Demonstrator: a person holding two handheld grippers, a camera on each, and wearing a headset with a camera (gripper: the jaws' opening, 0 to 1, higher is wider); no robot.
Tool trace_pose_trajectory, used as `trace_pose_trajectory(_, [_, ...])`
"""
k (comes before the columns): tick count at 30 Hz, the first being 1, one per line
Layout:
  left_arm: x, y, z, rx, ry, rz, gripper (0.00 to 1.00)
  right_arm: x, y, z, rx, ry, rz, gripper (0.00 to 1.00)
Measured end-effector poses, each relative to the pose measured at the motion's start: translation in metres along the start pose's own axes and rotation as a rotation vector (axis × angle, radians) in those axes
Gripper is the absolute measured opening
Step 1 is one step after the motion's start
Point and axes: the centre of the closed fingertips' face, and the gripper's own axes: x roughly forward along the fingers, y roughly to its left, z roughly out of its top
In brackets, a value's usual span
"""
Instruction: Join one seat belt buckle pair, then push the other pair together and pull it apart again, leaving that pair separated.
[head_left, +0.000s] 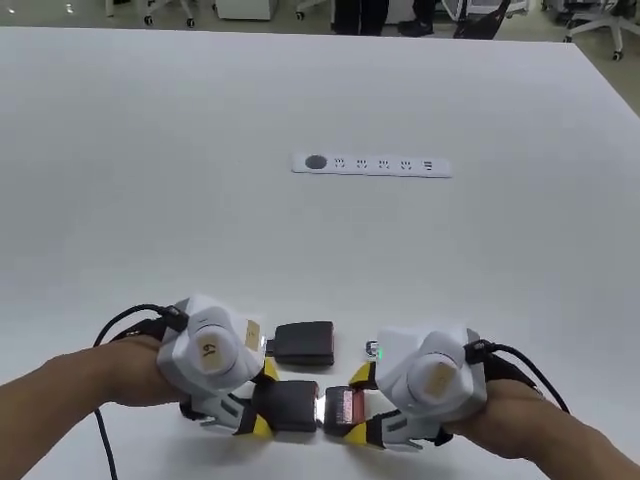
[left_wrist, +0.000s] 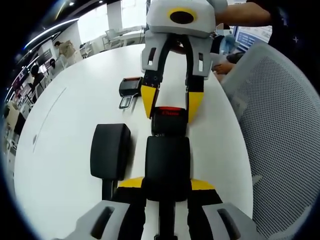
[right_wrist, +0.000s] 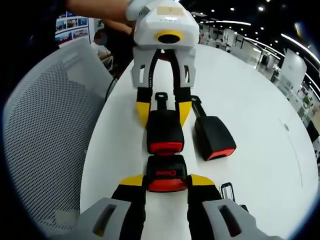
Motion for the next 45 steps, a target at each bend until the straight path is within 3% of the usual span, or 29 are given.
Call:
trace_pose_trajectory(9, [0.001, -0.003, -0.002, 0.005, 0.012, 0.004, 0.32, -0.001, -0.002, -0.003, -0.027, -0.007, -0.008, 0.28])
trace_pose_trajectory(12, [0.001, -0.004, -0.003, 0.012, 0.012, 0.004, 0.33, -0.004, -0.003, -0.004, -0.036, -0.042, -0.005, 0.28])
trace_pose_trajectory(18, [0.001, -0.004, -0.001, 0.027, 0.022, -0.004, 0.33, -0.005, -0.002, -0.002, -0.036, -0.013, -0.012, 0.27])
trace_pose_trajectory(23, [0.0, -0.004, -0.002, 0.03, 0.017, -0.006, 0.33, -0.007, -0.003, -0.006, -0.022, -0.052, -0.007, 0.28])
trace_pose_trajectory(32, [0.0, -0.003, 0.001, 0.021, 0.023, -0.004, 0.34, -0.008, -0.002, -0.006, -0.042, -0.039, -0.021, 0.3])
trace_pose_trajectory(45, [-0.003, -0.003, 0.0, 0.03, 0.036, 0.021, 0.37, -0.014, 0.0, -0.004, -0.006, -0.037, -0.023, 0.37])
